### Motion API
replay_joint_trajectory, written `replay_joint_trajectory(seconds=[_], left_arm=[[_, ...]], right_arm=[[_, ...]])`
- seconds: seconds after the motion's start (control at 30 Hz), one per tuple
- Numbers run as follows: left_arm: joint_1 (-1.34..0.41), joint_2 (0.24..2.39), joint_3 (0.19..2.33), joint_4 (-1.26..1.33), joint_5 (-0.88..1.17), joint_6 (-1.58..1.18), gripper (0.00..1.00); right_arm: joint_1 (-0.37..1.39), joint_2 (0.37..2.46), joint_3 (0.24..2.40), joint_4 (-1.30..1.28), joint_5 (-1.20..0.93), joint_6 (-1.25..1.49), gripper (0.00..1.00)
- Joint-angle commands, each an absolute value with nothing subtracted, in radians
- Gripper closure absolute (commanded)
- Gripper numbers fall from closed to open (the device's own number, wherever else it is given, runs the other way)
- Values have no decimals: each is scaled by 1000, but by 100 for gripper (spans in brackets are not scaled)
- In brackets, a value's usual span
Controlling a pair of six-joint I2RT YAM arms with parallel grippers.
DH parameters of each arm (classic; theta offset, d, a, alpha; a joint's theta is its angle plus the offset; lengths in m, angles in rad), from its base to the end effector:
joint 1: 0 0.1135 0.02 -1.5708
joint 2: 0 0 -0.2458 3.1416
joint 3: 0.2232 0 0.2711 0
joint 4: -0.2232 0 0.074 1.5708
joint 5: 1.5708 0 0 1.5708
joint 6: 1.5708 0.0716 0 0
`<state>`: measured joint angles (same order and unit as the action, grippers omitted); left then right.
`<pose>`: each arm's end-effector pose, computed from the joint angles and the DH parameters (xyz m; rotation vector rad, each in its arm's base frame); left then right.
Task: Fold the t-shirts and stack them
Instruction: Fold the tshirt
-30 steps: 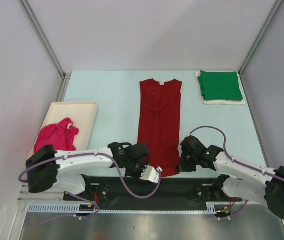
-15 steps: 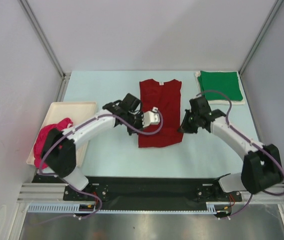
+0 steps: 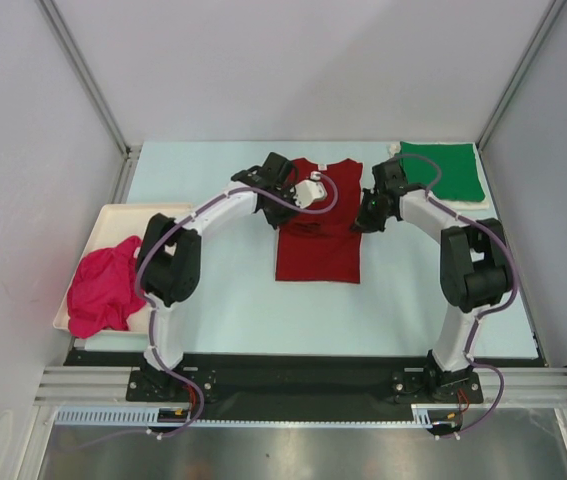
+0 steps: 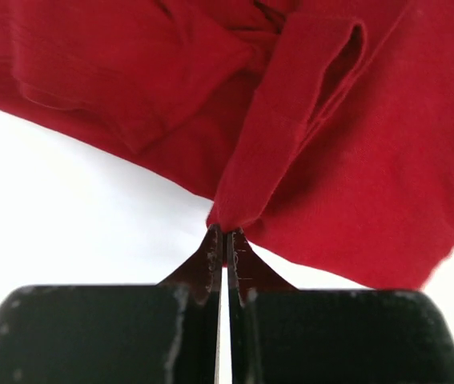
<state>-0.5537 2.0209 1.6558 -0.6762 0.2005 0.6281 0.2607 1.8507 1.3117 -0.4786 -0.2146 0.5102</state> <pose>0.3907 -0.2583 0.1721 1.5052 2.1165 -0.2348 0.4031 0.1233 0.1431 0.2499 2.6448 0.5484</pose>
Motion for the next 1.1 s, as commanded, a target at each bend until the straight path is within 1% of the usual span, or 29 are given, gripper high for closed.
replay_joint_trajectory(seconds=[0.0, 0.03, 0.1, 0.13, 0.17, 0.23, 0.27, 0.37, 0.47, 0.53, 0.57, 0.63, 0.67, 0.7, 0.73, 0.77, 0.8, 0.87, 1.0, 1.07], left_arm=[[-545, 2057, 1736, -689, 140, 606, 100], [-543, 2078, 1741, -690, 137, 607, 100], [-545, 2098, 1759, -687, 121, 604, 99], [-545, 2115, 1766, -683, 114, 603, 96], [-545, 2126, 1776, -677, 103, 598, 85], [-543, 2144, 1796, -643, 40, 571, 76], [-543, 2170, 1828, -631, 10, 558, 68], [-529, 2213, 1922, -569, -126, 516, 59], [-497, 2227, 2024, -569, -187, 482, 54], [-485, 2185, 2020, -595, -143, 474, 54], [-488, 2143, 1940, -595, -109, 480, 55], [-512, 1983, 1796, -557, -17, 529, 55], [-531, 1926, 1622, -534, 48, 560, 55], [-552, 1874, 1533, -488, 72, 636, 55], [-607, 1768, 1446, -471, 84, 678, 54], [-638, 1726, 1301, -454, 93, 714, 51], [-667, 1685, 1234, -428, 97, 771, 49], [-745, 1620, 1096, -393, 66, 808, 47], [-785, 1624, 1022, -367, 61, 805, 45], [-785, 1653, 1023, -368, 60, 799, 40]], right_arm=[[249, 1910, 1410, -439, -224, 488, 100], [241, 1927, 1425, -446, -225, 489, 99], [232, 1957, 1442, -439, -230, 500, 84], [224, 1962, 1446, -428, -229, 509, 74], [216, 1967, 1451, -422, -221, 515, 64], [203, 1977, 1468, -396, -187, 531, 61], [184, 1980, 1476, -387, -175, 547, 60], [158, 1964, 1519, -388, -108, 552, 58], [160, 1898, 1513, -411, -65, 537, 58], [173, 1809, 1430, -422, -22, 506, 57], [182, 1772, 1387, -428, -12, 491, 57], [210, 1706, 1301, -428, -24, 465, 55], [224, 1650, 1208, -423, -47, 457, 53], [236, 1631, 1171, -419, -104, 451, 52], [274, 1612, 1132, -426, -118, 445, 49], [290, 1592, 1103, -436, -124, 449, 47], [307, 1582, 1053, -442, -123, 457, 42], [330, 1559, 991, -448, -112, 485, 38], [347, 1548, 921, -407, -121, 531, 38], [354, 1552, 888, -382, -140, 551, 38]])
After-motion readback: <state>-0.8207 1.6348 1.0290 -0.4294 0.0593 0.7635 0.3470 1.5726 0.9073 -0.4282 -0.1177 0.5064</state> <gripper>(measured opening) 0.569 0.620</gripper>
